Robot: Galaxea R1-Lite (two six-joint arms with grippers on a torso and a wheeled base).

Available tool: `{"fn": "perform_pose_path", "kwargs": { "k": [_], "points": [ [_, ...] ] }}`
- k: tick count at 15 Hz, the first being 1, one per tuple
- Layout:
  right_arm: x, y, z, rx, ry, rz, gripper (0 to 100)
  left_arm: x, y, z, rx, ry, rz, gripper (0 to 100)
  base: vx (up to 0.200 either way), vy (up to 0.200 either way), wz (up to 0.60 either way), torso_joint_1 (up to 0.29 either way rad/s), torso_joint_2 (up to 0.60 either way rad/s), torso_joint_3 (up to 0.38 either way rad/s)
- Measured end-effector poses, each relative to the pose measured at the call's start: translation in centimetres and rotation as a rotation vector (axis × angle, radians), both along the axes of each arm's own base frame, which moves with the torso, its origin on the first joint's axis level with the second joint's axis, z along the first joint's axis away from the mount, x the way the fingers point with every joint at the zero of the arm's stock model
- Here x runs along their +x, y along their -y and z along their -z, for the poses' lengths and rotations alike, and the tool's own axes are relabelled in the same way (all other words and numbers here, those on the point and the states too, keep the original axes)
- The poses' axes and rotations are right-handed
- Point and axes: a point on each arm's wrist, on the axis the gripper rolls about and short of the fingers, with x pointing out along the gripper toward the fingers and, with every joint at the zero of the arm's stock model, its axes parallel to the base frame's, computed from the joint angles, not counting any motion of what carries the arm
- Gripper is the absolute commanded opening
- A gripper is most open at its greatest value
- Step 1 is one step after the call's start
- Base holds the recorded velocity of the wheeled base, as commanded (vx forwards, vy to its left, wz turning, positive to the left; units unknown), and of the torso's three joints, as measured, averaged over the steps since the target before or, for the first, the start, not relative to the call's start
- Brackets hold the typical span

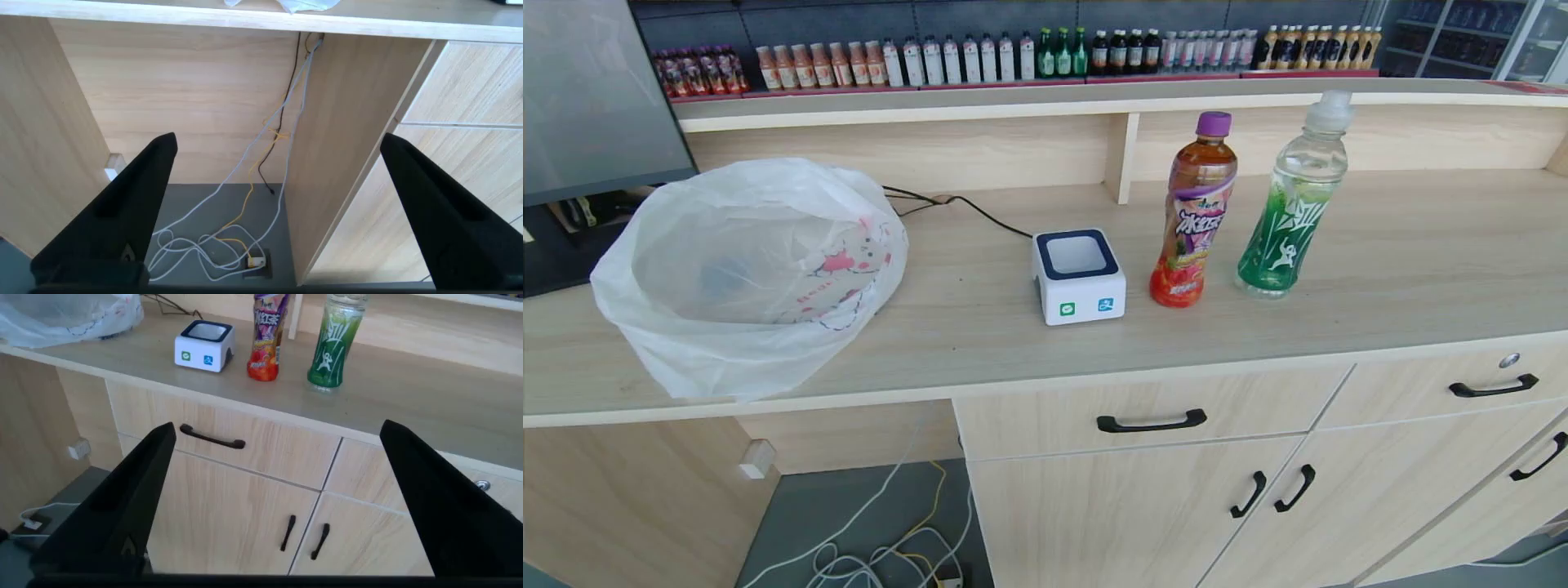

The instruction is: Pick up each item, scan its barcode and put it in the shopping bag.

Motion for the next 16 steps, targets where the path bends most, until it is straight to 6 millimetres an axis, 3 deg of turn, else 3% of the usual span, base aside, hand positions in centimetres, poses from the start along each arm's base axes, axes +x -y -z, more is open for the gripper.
{"fn": "perform_pose_path", "kwargs": {
  "k": [5,10,16],
  "points": [
    [2.2,0.0,-3.0,-0.005,-0.043,0.022,100,0.0,0.0,0.0,0.000,0.000,0.000,100,0.000,0.000,0.00,0.000,0.00,0.000],
    [6.7,0.1,-6.5,-0.072,-0.007,0.035,100,0.0,0.0,0.0,0.000,0.000,0.000,100,0.000,0.000,0.00,0.000,0.00,0.000],
    [11.5,-0.4,-6.8,-0.120,-0.085,-0.061,100,0.0,0.0,0.0,0.000,0.000,0.000,100,0.000,0.000,0.00,0.000,0.00,0.000]
  ]
}}
